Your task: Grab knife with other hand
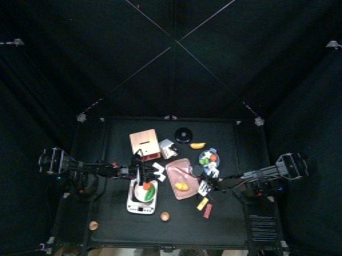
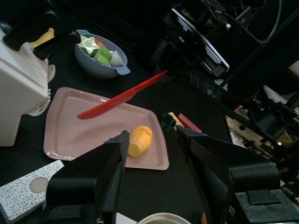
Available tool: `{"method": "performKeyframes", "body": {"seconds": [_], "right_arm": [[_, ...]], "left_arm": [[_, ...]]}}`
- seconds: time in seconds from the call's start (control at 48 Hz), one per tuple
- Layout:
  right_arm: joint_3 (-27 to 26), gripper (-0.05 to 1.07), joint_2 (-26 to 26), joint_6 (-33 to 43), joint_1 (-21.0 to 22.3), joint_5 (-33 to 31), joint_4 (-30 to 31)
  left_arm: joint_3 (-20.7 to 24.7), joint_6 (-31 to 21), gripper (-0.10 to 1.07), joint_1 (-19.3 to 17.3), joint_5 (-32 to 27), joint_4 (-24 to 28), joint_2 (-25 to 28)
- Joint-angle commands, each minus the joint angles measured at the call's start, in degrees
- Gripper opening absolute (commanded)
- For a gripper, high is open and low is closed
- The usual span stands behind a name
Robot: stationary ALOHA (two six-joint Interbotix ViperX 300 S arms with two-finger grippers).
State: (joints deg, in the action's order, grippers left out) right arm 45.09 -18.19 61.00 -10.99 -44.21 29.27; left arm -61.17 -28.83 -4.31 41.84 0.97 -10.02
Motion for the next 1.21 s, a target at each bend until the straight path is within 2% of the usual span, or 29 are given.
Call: {"method": "performKeyframes", "body": {"seconds": [0.0, 0.167, 0.271, 0.438, 0.562, 0.708, 0.958, 1.188], "right_arm": [[-0.4, 0.52, -3.5, 0.0, -1.6, 0.2, 1.8], [-0.2, 0.52, -8.4, 0.1, -5.4, 1.3, 5.3], [0.6, 0.52, -10.1, 0.1, -7.1, 3.8, 5.5], [2.5, 0.52, -10.2, 0.2, -8.2, 9.3, 6.0], [2.8, 0.52, -9.8, 0.0, -7.9, 10.4, 6.2], [2.8, 0.52, -9.8, 0.1, -7.9, 10.5, 7.5], [3.0, 0.52, -9.8, 0.1, -7.8, 10.5, 8.9], [3.5, 0.52, -9.8, 0.2, -7.8, 10.5, 9.2]], "left_arm": [[0.8, 0.3, 0.85, 0.3, 0.2, 3.1, -0.6], [2.7, 4.2, 0.85, 0.1, 0.2, 11.5, -0.4], [4.6, 10.1, 0.85, -0.4, 0.1, 14.9, -0.1], [7.1, 19.7, 0.85, -1.1, 0.1, 14.2, 1.9], [9.1, 24.3, 0.85, -0.8, 0.1, 11.9, 4.8], [11.0, 24.9, 0.85, -0.6, 0.1, 9.8, 8.0], [12.9, 24.9, 0.85, -0.6, 0.0, 9.5, 12.2], [14.1, 25.2, 0.8, -0.6, -0.9, 9.6, 13.5]]}}
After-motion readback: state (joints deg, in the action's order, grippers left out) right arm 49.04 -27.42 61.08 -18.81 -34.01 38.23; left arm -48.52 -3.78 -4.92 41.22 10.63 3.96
